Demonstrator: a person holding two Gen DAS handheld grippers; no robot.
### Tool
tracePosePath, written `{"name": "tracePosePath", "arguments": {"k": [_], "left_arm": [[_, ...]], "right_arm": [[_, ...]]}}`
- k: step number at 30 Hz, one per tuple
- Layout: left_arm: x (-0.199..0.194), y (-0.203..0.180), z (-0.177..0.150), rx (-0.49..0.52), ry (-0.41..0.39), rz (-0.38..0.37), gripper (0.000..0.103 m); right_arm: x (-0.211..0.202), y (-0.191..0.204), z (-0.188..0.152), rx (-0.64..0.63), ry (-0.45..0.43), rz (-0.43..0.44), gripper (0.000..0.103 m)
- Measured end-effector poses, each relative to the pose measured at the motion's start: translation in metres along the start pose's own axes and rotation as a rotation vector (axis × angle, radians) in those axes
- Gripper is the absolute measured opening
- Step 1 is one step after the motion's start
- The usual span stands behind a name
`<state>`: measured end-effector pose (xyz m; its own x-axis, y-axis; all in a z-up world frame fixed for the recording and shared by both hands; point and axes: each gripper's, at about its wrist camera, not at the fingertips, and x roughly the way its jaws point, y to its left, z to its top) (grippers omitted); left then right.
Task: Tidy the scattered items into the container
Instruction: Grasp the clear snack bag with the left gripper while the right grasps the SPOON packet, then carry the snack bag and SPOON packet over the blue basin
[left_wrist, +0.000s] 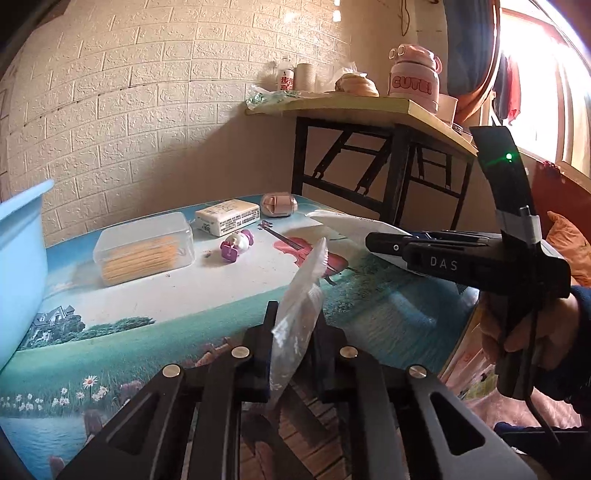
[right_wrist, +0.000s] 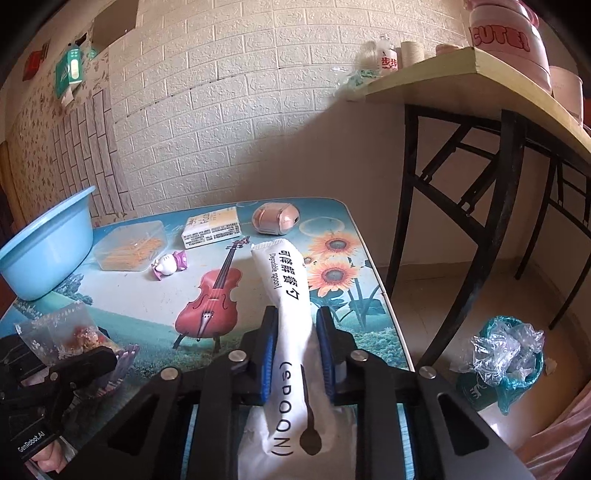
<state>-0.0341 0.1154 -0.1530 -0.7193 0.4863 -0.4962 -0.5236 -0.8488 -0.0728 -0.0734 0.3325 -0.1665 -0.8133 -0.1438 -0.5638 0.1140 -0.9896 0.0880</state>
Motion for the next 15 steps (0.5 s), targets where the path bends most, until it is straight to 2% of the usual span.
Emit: {"name": "tracePosePath", "arguments": {"k": [6, 15], "left_arm": [[-0.009, 0.005, 0.008, -0.035, -0.042, -0.021, 0.012], [-0.026, 0.016, 0.020, -0.083, -0.087, 0.006, 0.012]], "right_arm": [[-0.008, -0.004, 0.006, 0.028, -0.022, 0.006, 0.015], [-0.032, 0.005, 0.025, 0.028, -0.074, 0.024, 0.014]]}}
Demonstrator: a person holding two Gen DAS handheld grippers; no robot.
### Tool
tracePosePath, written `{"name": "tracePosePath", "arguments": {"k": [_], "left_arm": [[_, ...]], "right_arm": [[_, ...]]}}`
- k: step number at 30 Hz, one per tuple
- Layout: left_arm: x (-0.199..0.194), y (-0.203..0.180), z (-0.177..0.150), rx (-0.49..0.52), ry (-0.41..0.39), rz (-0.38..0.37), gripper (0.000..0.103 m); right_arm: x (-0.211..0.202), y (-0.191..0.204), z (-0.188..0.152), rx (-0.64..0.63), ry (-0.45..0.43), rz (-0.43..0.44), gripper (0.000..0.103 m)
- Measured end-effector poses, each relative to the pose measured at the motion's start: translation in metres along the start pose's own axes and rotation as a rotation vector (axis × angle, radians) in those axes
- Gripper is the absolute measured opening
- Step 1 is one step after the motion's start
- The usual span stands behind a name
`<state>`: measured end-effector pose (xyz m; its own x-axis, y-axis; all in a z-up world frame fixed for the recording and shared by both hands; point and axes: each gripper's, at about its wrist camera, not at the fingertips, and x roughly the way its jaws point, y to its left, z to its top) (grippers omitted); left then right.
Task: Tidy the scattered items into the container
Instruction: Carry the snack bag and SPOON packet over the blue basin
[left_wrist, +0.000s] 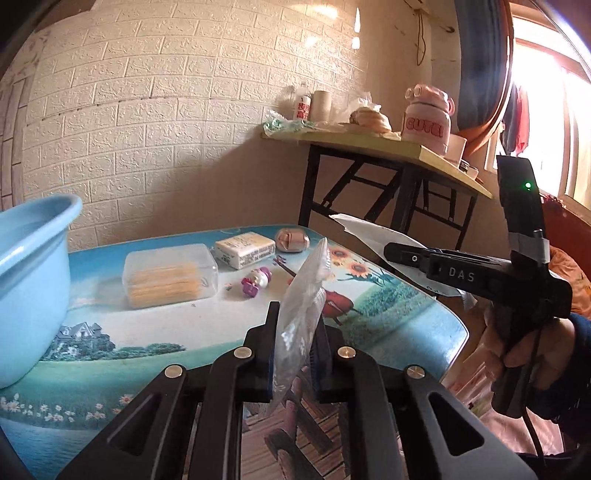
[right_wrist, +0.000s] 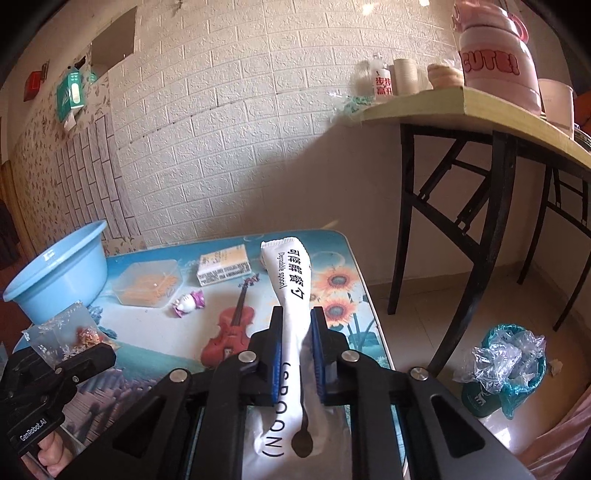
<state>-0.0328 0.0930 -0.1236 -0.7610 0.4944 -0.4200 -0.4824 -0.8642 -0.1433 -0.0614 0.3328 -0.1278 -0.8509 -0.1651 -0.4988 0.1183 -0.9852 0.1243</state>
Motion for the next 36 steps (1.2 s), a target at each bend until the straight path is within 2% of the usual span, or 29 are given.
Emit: {"name": "tracePosePath", "arguments": {"k": [2, 6, 11, 16, 24, 30, 36], "left_arm": [[-0.006, 0.000, 0.004, 0.006, -0.009, 0.011, 0.012], [-0.015, 0.002, 0.015, -0.012, 0.026, 0.011, 0.012], [-0.037, 0.005, 0.027, -0.026, -0.003, 0.030, 0.012], [-0.058, 0.019, 0.039, -0.108, 0.035, 0.028, 0.012], [-0.091, 0.026, 0.058, -0.148, 0.063, 0.119, 0.012], [-0.120, 0.025, 0.073, -0.134, 0.038, 0.167, 0.013], [-0.139, 0.033, 0.086, -0.148, 0.030, 0.244, 0.013]], "right_arm": [[-0.006, 0.004, 0.005, -0.005, -0.012, 0.003, 0.014], [-0.015, 0.011, 0.013, -0.006, -0.017, 0.007, 0.014], [-0.026, 0.023, 0.020, 0.001, 0.001, 0.011, 0.014], [-0.037, 0.041, 0.026, 0.017, 0.018, 0.029, 0.014], [-0.060, 0.082, 0.037, -0.001, 0.020, 0.071, 0.014], [-0.077, 0.111, 0.047, 0.002, 0.041, 0.085, 0.014], [-0.097, 0.136, 0.062, 0.003, 0.024, 0.140, 0.014]]}}
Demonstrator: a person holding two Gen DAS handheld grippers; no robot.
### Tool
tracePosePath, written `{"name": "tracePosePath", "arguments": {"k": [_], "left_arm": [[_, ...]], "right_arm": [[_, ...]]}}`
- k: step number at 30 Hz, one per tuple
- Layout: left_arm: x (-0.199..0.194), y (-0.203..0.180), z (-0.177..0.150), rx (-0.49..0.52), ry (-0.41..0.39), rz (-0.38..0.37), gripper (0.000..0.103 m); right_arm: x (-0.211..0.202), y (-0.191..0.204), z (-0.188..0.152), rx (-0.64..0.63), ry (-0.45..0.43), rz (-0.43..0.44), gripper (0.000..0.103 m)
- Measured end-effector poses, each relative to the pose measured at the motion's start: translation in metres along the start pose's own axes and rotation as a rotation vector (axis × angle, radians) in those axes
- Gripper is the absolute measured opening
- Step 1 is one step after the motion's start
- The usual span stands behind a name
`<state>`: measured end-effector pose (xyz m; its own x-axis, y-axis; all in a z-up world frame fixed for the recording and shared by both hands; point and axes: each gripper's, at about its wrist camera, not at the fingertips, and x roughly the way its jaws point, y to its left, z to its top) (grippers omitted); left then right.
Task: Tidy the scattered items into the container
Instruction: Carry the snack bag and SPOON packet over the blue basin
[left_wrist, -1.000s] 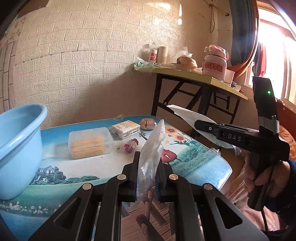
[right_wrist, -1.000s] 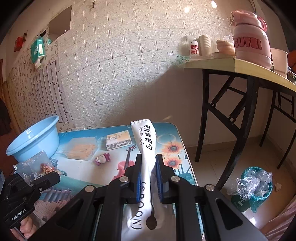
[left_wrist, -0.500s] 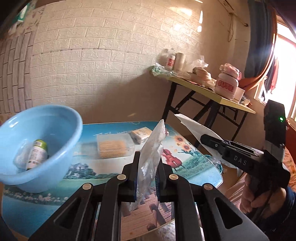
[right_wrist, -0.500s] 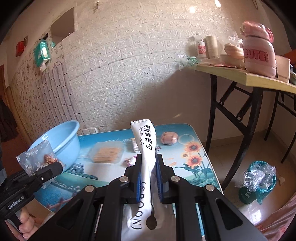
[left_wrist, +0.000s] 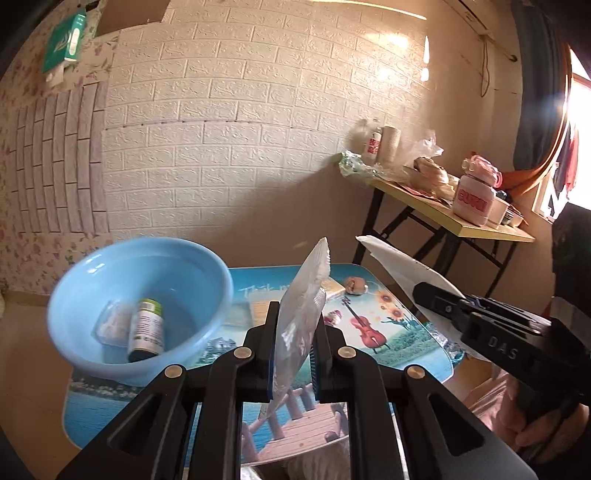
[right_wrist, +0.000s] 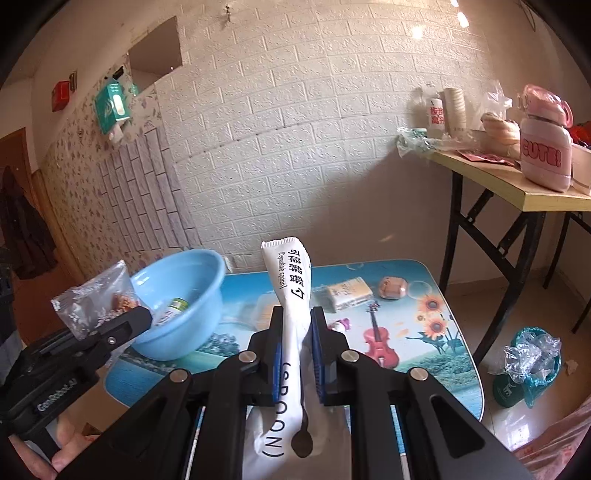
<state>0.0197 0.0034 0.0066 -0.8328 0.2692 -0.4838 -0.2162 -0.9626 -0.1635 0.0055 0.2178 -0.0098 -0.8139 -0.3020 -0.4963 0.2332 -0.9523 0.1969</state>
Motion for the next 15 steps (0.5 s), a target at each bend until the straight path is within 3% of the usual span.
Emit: {"name": "tracePosePath", "arguments": {"k": [15], "left_arm": [[-0.035, 0.051, 0.056, -0.027, -0.081, 0.176, 0.013]], "right_arm": [[-0.011, 0.059, 0.053, -0.069, -0.042, 0.063, 0.014]]}}
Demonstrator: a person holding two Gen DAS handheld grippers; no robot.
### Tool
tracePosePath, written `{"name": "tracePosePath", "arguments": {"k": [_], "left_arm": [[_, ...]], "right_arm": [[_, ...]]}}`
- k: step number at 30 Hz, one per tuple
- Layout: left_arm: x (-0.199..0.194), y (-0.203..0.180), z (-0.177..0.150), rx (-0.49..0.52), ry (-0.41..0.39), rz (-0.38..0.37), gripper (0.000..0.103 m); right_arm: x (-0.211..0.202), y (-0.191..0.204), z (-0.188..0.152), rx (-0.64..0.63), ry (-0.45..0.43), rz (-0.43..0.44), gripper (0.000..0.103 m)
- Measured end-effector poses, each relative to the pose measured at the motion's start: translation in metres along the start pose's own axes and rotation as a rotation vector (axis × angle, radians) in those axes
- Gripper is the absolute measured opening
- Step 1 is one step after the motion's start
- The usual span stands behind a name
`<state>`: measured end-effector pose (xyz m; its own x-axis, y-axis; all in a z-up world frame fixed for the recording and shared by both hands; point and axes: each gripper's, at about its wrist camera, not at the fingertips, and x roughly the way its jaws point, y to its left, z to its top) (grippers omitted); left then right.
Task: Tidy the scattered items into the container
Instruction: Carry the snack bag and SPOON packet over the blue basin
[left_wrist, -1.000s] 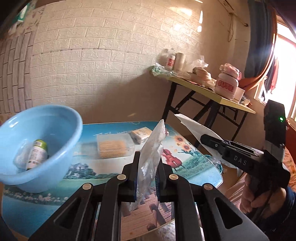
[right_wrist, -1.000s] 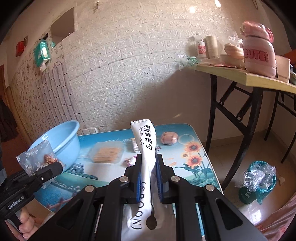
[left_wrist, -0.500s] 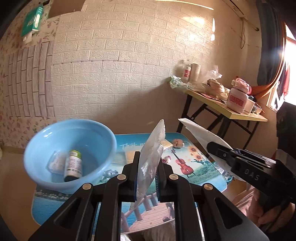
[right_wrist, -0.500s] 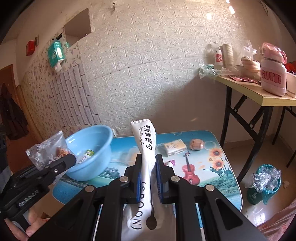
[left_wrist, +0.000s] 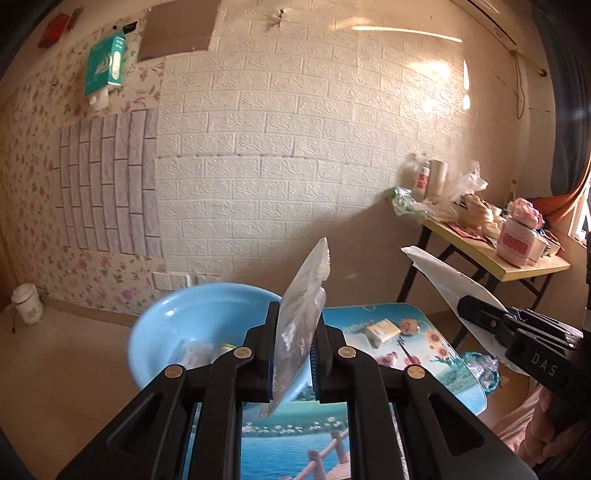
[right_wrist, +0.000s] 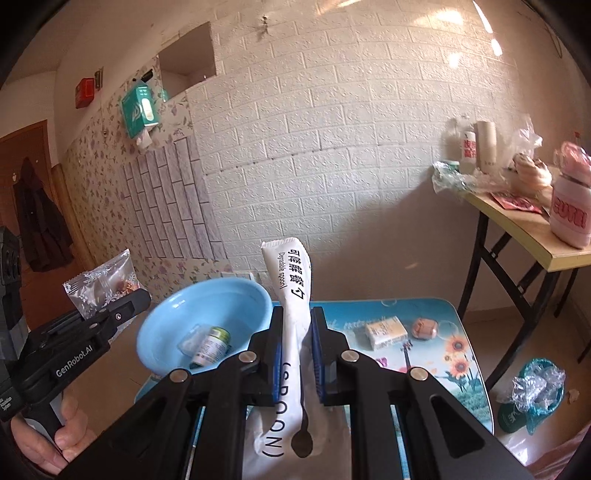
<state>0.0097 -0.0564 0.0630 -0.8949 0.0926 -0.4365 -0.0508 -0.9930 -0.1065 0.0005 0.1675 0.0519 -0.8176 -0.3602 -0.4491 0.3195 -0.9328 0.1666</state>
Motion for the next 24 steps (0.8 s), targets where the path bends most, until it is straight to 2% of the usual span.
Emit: {"name": "tracePosePath", "arguments": {"k": [12, 24], "left_arm": [[-0.005, 0.042, 0.017, -0.009, 0.006, 0.053, 0.013], [0.025, 0.076, 0.015, -0.024, 0.037, 0.089, 0.013]], "right_arm": [[0.032, 0.048, 0.021, -0.026, 0.047, 0.140, 0.014], [0.081, 0.077, 0.026, -0.076, 0.086, 0.149, 0.014]]}}
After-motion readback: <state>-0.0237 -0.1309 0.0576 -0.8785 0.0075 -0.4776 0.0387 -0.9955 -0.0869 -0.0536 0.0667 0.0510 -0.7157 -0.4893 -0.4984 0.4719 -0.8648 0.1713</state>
